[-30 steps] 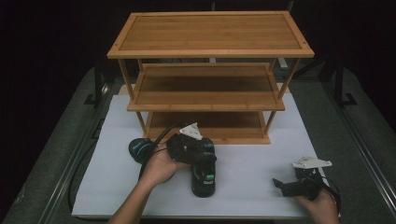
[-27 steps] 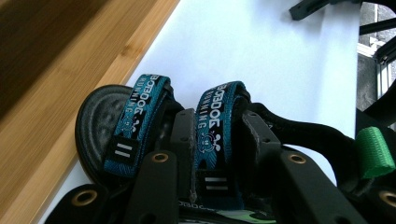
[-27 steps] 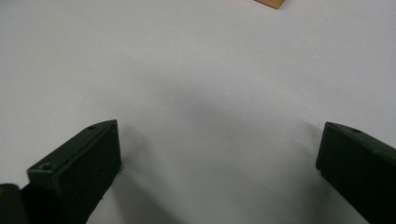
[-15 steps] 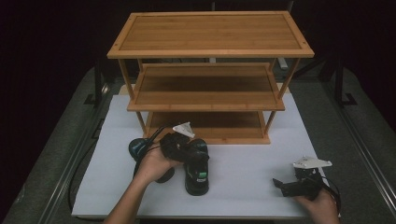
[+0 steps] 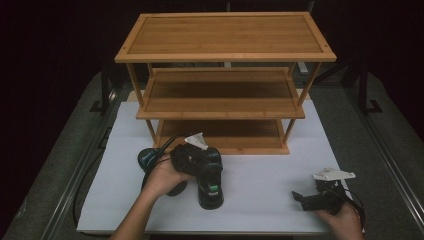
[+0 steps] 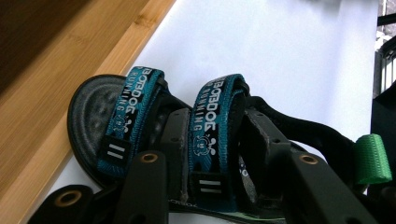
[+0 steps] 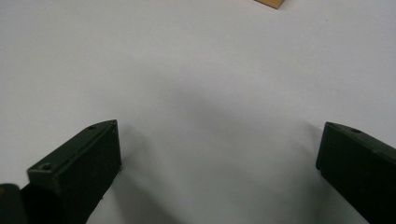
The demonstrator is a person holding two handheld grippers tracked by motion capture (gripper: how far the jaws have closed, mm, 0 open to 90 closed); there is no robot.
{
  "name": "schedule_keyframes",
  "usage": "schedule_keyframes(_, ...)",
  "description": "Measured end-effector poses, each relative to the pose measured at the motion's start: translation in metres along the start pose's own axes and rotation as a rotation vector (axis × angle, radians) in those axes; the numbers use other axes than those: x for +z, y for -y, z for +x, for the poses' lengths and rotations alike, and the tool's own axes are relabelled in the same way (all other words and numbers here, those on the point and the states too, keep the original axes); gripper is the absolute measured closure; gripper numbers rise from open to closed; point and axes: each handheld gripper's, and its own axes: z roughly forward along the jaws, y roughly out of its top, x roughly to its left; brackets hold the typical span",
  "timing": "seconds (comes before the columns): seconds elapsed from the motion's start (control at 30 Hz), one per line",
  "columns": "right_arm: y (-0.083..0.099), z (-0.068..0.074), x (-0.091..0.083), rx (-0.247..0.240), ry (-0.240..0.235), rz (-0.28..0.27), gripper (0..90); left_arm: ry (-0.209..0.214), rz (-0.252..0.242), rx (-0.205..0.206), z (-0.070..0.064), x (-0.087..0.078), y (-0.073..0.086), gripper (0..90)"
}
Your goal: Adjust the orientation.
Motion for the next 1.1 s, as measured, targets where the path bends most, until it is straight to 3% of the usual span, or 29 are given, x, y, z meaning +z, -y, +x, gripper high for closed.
schedule_keyframes(0.13,0.000,0.000,0.000,0.000,0.000,0.000,0.0,-0.016,0.016,0.026,0.001,-0.004,0.000,67.2)
schedule_keyframes(0.6,0.000,0.000,0.000,0.000,0.000,0.000,0.0,-0.009,0.023,0.066,0.002,-0.007,0.000,67.8)
schedule_keyframes(0.67,0.000,0.000,0.000,0.000,0.000,0.000,0.0,-0.002,-0.001,0.047,0.000,-0.006,0.000,63.6)
schedule_keyframes(0.73,0.000,0.000,0.000,0.000,0.000,0.000,0.0,0.004,-0.021,0.036,-0.002,-0.011,0.000,50.7)
schedule_keyframes(0.93,0.000,0.000,0.000,0.001,-0.001,0.000,0.0,0.012,-0.050,0.023,-0.005,-0.020,0.003,41.9)
schedule_keyframes(1.1,0.000,0.000,0.000,0.000,-0.001,0.000,0.0,-0.009,-0.065,0.009,-0.005,-0.035,0.010,37.8)
